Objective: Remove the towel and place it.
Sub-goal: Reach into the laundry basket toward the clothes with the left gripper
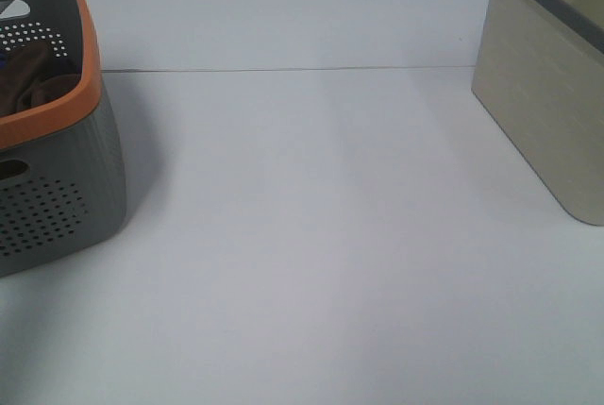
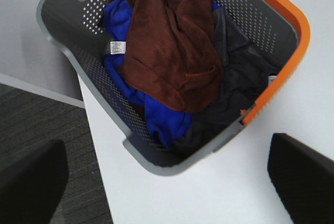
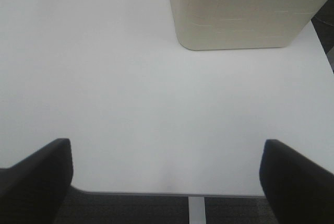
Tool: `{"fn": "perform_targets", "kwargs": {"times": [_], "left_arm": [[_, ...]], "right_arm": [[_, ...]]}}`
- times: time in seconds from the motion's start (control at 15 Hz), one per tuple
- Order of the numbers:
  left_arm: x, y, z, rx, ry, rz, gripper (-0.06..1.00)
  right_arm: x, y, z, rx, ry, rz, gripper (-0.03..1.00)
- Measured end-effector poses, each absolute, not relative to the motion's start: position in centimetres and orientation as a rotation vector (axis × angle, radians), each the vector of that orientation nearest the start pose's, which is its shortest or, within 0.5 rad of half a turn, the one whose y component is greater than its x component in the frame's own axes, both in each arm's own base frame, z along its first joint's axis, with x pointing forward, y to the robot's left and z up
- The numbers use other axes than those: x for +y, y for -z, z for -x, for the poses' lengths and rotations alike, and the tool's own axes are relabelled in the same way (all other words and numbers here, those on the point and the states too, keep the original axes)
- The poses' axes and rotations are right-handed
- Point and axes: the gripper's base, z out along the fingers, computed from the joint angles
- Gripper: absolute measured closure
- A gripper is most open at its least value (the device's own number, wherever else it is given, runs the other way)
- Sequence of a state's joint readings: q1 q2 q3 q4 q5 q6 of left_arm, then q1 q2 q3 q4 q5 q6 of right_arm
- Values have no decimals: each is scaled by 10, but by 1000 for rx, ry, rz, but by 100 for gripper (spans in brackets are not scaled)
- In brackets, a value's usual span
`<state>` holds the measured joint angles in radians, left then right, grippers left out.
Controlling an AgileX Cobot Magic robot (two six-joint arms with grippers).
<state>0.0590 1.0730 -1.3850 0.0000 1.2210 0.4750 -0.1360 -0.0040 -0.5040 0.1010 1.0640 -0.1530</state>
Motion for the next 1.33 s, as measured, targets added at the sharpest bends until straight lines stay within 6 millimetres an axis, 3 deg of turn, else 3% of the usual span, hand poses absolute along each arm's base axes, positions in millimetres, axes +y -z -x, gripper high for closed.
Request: {"fn": "perform_targets", "kwargs": {"times": [0.07, 0.13, 0.33, 0.53, 0.67, 0.93, 1.33], "left_arm": [[12, -441, -203, 2364, -272, -577, -5], [14, -434, -243, 2372, -321, -777, -5], [19, -408, -289, 2392, -355, -1049, -5], [35, -359, -333, 2493, -322, -1210, -4], [36, -332, -351, 2522, -270, -1316, -4], [34, -297, -370, 2542, -146, -1411, -3], [35, -266, -385, 2529, -110, -1540, -3]], "right_arm": [[9, -278, 5, 2036, 61, 23, 11], [9, -278, 5, 2036, 61, 23, 11], [9, -278, 5, 2036, 61, 23, 11], [9, -278, 5, 2036, 61, 23, 11], [9, -278, 5, 2036, 61, 23, 11], [9, -278, 5, 2036, 61, 23, 11], [9, -278, 5, 2036, 61, 23, 11]]}}
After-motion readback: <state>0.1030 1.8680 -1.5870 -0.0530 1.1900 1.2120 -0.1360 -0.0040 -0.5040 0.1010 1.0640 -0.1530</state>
